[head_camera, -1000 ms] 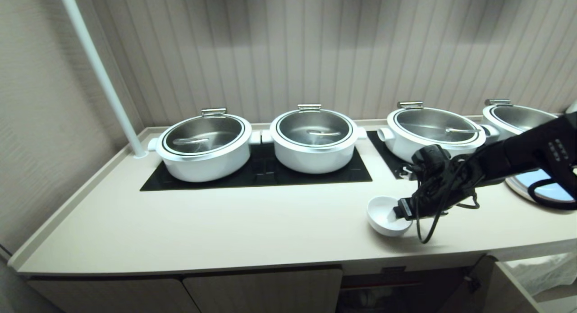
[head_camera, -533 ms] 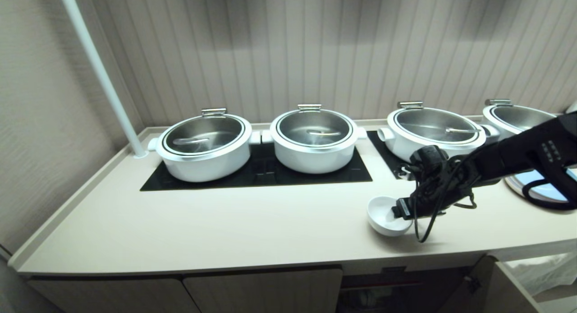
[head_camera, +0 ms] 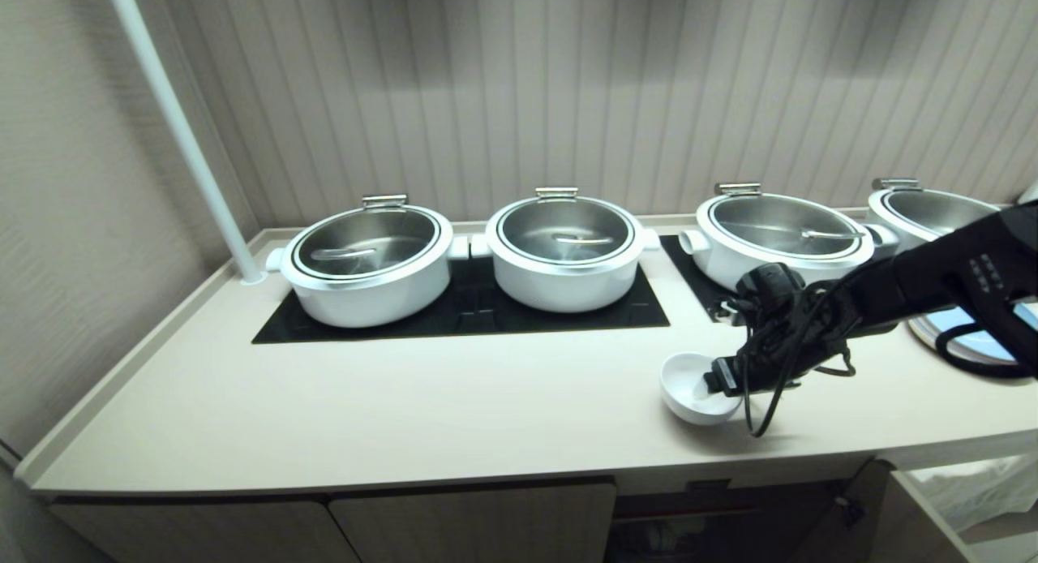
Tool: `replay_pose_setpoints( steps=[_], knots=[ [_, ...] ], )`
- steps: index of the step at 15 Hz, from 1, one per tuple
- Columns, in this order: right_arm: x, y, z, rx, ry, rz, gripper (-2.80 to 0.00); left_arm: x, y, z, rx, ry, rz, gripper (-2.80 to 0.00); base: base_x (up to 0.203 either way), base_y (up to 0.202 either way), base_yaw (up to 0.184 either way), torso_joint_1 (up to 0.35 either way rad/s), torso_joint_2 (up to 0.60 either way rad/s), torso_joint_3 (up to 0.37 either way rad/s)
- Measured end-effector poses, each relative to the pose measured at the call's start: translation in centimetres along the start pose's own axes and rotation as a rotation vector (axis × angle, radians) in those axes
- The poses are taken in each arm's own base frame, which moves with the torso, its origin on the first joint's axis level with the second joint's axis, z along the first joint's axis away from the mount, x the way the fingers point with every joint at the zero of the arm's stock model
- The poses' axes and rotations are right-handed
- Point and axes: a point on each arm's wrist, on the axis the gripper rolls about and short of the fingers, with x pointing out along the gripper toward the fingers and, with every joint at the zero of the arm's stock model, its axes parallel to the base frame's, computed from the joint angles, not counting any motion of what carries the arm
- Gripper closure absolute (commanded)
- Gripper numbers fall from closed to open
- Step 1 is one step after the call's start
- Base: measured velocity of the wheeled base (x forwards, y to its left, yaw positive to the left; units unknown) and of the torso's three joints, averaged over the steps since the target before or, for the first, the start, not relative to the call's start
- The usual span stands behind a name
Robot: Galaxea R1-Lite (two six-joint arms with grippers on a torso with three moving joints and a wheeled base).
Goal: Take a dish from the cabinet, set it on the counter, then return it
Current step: Pick up the bowl from the table
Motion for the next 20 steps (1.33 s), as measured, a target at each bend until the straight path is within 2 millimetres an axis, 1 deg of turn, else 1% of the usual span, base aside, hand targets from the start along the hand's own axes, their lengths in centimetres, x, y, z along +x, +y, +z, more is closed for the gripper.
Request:
replay_pose_setpoints(
  steps=[10, 11, 17, 20],
  knots=[
    [0.02, 0.0, 0.0, 0.0, 0.0, 0.0, -2.8, 0.0, 0.0, 0.0, 0.0, 0.0, -0.001, 0.0, 0.0, 0.0, 0.0, 0.0, 0.0, 0.0],
    [0.02, 0.0, -0.02, 0.0, 0.002, 0.0, 0.0, 0.0, 0.0, 0.0, 0.0, 0.0, 0.0, 0.0, 0.0, 0.0, 0.0, 0.0, 0.0, 0.0],
    [0.09, -0.01, 0.01, 0.005, 0.001, 0.0, 0.0, 0.0, 0.0, 0.0, 0.0, 0.0, -0.001, 0.0, 0.0, 0.0, 0.0, 0.0, 0.0, 0.0],
    [-0.11, 0.01, 0.34, 0.031, -0.015, 0.0, 0.0, 0.0, 0.0, 0.0, 0.0, 0.0, -0.001, 0.0, 0.0, 0.0, 0.0, 0.0, 0.0, 0.0]
  ],
)
